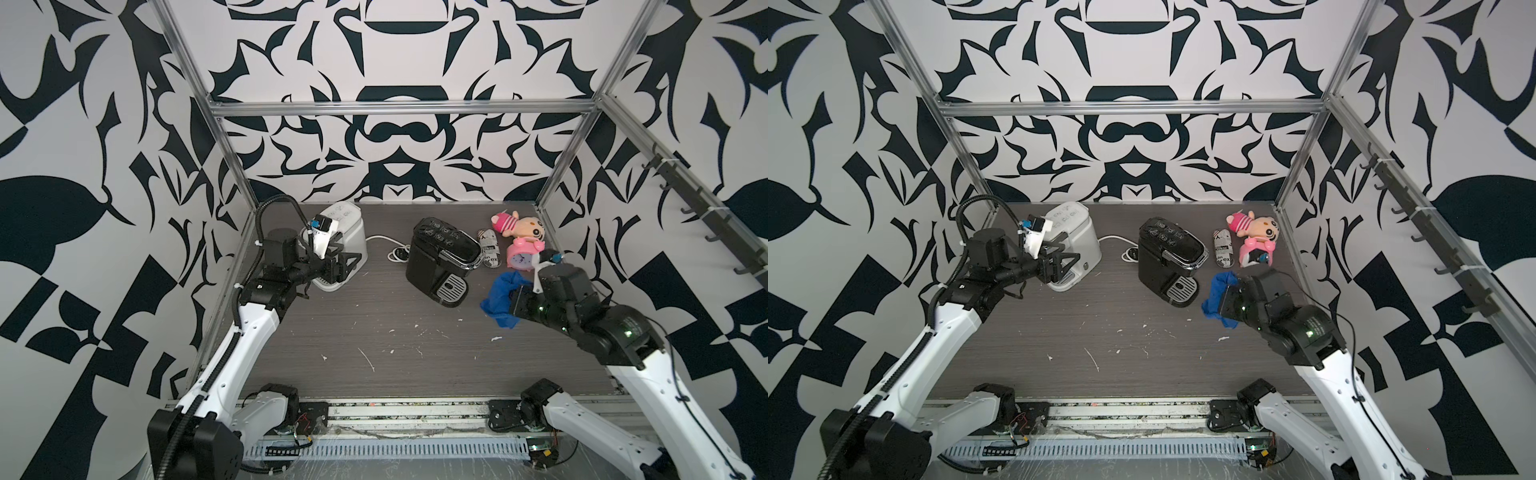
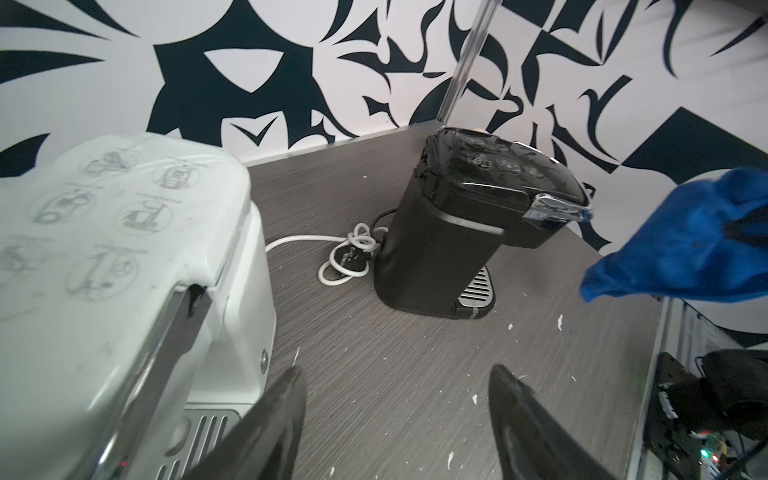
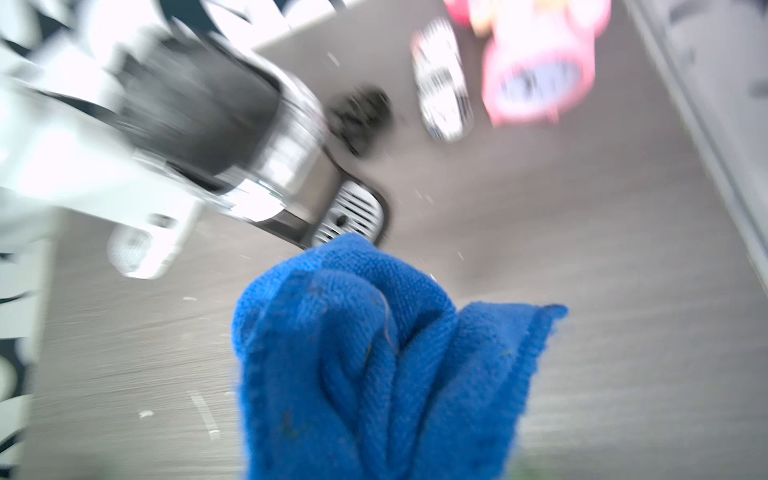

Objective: Wipe the surface of a coffee machine
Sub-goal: Pick up the cleaning item at the center of the board, then wipe the dirt from the surface of the coffee machine.

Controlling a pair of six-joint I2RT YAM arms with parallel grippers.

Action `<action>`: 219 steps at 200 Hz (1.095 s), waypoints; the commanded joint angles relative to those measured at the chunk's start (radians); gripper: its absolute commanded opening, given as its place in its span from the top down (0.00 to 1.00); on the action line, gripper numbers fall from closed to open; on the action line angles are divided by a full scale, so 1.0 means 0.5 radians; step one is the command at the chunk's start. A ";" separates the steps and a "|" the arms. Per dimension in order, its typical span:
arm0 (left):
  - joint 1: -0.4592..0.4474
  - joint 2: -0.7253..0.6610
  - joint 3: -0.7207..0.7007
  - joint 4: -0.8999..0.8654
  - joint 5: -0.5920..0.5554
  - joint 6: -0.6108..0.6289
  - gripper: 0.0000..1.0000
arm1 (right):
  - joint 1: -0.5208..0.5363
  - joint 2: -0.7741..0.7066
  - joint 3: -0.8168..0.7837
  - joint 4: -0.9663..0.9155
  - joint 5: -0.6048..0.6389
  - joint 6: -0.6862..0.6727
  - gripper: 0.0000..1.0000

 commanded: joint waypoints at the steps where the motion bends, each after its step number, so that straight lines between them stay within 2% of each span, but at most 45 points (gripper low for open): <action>1: -0.056 0.051 0.046 0.155 -0.132 -0.308 0.28 | 0.023 0.185 0.269 -0.023 -0.008 -0.209 1.00; 33: -0.369 0.156 -0.053 0.416 -0.445 -0.306 0.27 | 0.026 0.532 0.645 0.154 -0.115 -0.348 1.00; 74: -0.638 0.401 -0.153 0.784 -0.632 -0.352 0.26 | 0.084 0.881 1.161 0.304 -0.349 -0.414 1.00; 101: -0.707 0.582 -0.235 1.092 -0.651 -0.413 0.24 | 0.087 1.059 1.180 0.322 -0.390 -0.453 1.00; 131: -0.818 0.749 -0.313 1.416 -0.730 -0.316 0.20 | 0.078 1.244 1.050 0.357 -0.377 -0.486 1.00; 183: -0.869 0.972 -0.242 1.667 -0.651 -0.209 0.17 | 0.064 1.505 1.002 0.490 -0.305 -0.676 1.00; 201: -0.920 1.071 -0.251 1.790 -0.743 -0.127 0.16 | 0.033 1.549 0.981 0.581 -0.344 -0.645 1.00; 205: -0.932 1.092 -0.262 1.832 -0.774 -0.105 0.11 | 0.023 1.568 0.991 0.579 -0.357 -0.632 1.00; 219: -0.981 1.156 -0.302 1.999 -0.906 -0.046 0.07 | -0.022 1.654 1.076 0.505 -0.415 -0.585 1.00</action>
